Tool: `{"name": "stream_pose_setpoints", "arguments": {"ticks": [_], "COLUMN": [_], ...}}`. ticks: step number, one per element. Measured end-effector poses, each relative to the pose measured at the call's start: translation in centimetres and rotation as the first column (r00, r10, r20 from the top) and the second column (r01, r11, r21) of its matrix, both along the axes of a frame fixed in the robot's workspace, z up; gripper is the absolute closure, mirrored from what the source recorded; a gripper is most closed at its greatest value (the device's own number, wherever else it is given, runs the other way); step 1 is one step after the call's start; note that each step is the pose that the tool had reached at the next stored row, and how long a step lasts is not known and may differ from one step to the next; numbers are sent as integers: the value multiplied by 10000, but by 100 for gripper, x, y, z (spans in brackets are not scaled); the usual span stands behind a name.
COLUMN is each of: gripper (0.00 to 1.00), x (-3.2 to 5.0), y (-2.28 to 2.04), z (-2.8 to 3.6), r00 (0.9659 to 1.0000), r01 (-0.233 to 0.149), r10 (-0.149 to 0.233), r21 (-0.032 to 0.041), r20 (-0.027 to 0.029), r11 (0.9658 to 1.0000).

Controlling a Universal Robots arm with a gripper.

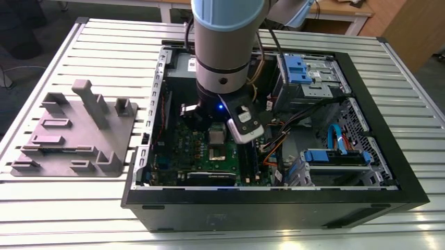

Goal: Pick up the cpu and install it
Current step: 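Place the cpu into insertion slot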

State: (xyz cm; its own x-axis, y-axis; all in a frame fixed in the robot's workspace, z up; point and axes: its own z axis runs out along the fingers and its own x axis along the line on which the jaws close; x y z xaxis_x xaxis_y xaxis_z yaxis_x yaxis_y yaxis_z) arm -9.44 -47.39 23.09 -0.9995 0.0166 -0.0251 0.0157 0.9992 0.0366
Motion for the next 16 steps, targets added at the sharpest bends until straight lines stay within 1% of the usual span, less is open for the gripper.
{"name": "stream_pose_setpoints", "arguments": {"ticks": [7,10,16], "gripper": [53,53,53], "x": [-3,-3,-3], "y": [-4,-12,-13], "z": [-80,-114,-117], "r00": [10000,10000,10000], "r01": [1,0,0], "r10": [-1,0,0], "r21": [1,0,1], "r20": [0,-1,0], "r11": [10000,10000,10000]}}
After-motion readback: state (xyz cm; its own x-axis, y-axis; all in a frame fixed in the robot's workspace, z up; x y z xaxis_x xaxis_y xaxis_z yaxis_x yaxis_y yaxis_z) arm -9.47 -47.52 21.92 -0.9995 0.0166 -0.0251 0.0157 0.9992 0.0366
